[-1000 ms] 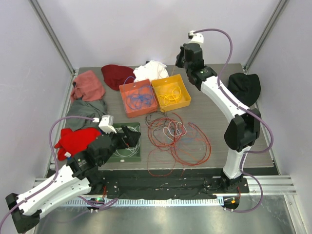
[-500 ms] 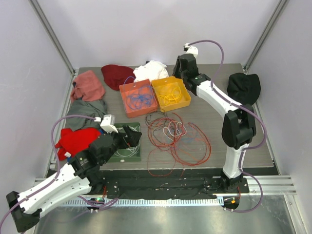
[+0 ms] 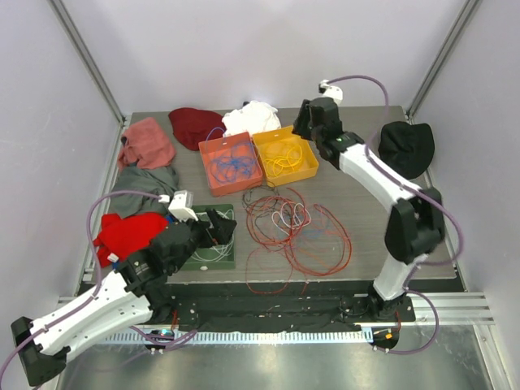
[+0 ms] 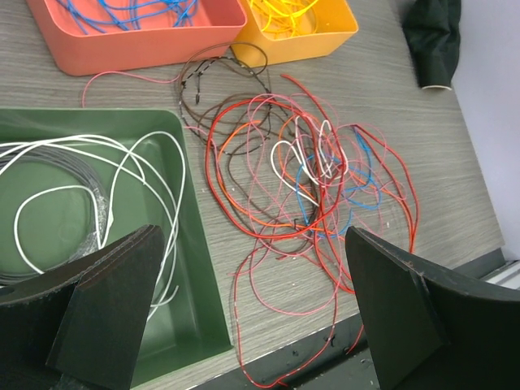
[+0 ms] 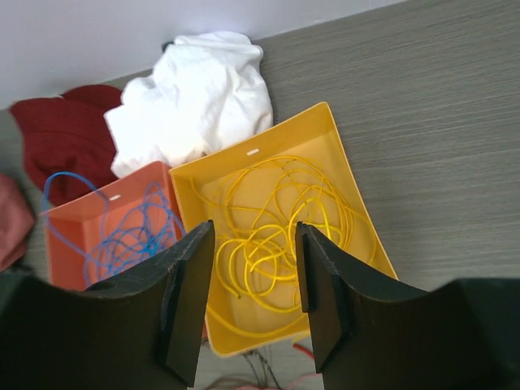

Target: Untangle the cables

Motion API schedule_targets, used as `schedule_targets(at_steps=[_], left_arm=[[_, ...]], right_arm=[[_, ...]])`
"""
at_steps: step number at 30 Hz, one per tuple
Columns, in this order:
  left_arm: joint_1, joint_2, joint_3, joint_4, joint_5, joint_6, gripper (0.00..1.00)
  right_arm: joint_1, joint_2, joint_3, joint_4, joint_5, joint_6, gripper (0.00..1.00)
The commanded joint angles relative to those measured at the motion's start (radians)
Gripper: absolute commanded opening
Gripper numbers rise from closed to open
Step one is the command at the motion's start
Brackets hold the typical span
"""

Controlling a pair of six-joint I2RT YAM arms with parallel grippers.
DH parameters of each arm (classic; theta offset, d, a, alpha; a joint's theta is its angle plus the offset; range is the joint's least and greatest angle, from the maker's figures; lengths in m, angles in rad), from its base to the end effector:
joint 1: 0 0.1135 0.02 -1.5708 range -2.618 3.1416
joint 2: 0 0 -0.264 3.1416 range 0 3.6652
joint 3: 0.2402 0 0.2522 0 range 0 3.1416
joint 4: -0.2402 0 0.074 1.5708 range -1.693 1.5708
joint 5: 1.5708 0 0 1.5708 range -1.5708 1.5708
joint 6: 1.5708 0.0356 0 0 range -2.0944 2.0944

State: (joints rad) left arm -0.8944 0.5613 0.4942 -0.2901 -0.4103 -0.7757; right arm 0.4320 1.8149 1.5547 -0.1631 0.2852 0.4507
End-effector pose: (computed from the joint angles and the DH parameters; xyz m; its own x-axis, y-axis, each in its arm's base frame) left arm 0.1017 -0.1041 0.2602 -0.4932 -0.4113 -0.7665 0.1903 0.8088 -0.5564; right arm 0.3988 0.1729 0.3202 -0.4093 0.2716 -0.8710 0.0105 0.9560 0.2931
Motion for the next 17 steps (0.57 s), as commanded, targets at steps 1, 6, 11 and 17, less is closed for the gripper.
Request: schedule_targets(at_steps=[1, 6, 11, 17], left_arm=[[0.002, 0.049, 0.052, -0.011, -0.051, -0.016, 1.0], [0.002, 0.123, 0.096, -0.046, -0.068, -0.048, 1.0], [0.002, 0.184, 0.113, -0.012, -0.051, -0.036, 1.0], [0.002, 0.325, 0.251, -0.138, -0.134, -0.108, 1.0]], right_arm=[[0.031, -0.285, -0.215, 0.125, -0.043, 0.042, 0.52], [0.108, -0.546, -0.523, 0.114, -0.04, 0.042, 0.52], [0.195, -0.764, -0.77, 0.094, -0.014, 0.104, 0.51], [0.275, -0.94, -0.855, -0.035, 0.061, 0.121, 0.5]])
